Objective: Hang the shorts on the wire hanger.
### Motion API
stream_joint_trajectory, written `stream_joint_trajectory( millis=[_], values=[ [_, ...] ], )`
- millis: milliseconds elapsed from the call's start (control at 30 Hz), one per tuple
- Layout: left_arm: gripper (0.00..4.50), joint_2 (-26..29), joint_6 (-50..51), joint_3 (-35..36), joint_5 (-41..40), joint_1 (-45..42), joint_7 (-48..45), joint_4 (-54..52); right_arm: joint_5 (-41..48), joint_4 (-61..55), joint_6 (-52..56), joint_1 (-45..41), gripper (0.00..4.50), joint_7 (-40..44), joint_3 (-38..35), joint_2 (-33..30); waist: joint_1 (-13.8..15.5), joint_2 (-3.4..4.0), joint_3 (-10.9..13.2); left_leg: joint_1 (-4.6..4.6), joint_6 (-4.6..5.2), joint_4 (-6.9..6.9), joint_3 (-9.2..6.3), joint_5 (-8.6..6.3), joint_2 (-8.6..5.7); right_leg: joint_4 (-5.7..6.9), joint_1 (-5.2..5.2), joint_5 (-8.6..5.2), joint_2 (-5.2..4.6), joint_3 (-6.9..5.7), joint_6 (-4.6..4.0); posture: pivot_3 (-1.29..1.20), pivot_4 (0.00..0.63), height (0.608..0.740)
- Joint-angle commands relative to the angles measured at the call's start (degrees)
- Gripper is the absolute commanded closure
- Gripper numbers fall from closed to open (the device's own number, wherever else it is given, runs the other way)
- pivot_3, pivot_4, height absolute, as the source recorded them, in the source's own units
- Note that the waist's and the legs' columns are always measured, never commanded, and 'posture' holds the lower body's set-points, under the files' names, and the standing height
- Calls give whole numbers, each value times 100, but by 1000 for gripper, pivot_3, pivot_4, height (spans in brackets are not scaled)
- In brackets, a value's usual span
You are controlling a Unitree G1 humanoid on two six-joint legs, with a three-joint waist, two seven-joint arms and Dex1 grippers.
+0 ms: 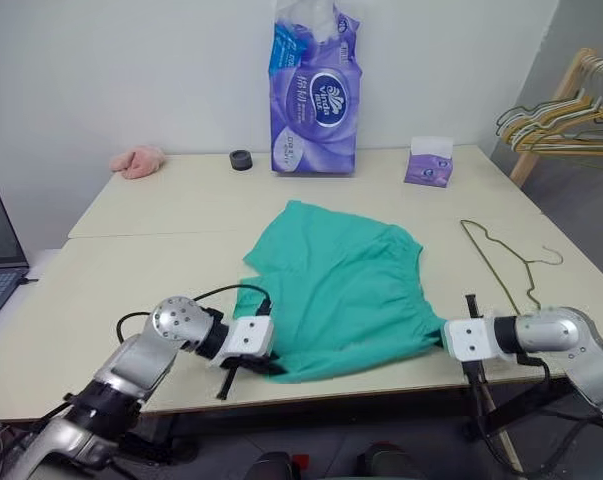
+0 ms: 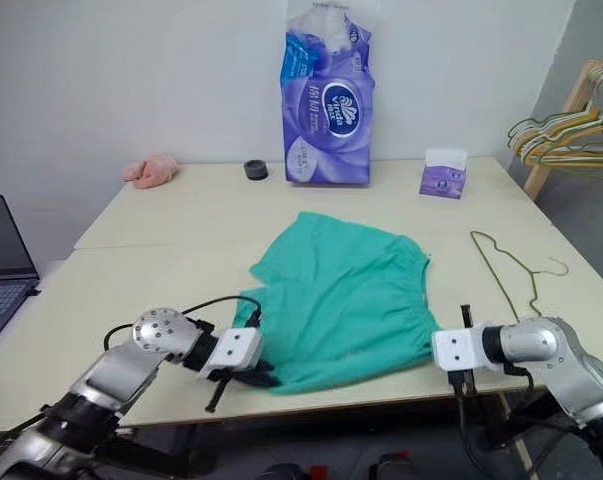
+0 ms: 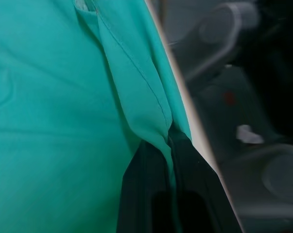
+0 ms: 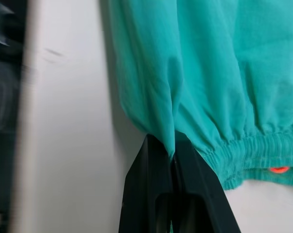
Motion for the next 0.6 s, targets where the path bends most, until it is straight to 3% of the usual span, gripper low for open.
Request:
stream_joint_trajectory(
  millis=[33, 233, 467, 600],
  values=[
    [4500, 348, 536, -35, -333, 186, -346, -656, 288, -506, 440, 304, 4475, 370, -412, -484, 5, 3, 2, 1, 0, 0, 0, 0, 0, -1, 1, -1, 0, -1, 0, -83, 23, 740],
    [4500, 645, 926, -141, -502, 447, -450, -1148, 544, -828, 613, 640, 4475, 546, -521, -756, -1, -2, 12, 3, 0, -1, 1, -1, 4, -7, 4, -9, 2, -3, 2, -91, 24, 740],
    [4500, 498, 1291, -235, -400, 467, -56, -1194, 373, -805, 620, 313, 4475, 493, -277, -562, -2, -3, 21, 4, -1, -1, 3, -1, 5, -6, 3, -10, 4, -3, 3, -90, 25, 740],
    [3576, 399, 1349, -224, -448, 490, 116, -1199, 356, -799, 595, 286, 3548, 593, -364, -658, 10, -6, 24, 3, -1, 0, 3, -1, 4, -6, 3, -10, 4, -3, 4, -88, 26, 740]
  ],
)
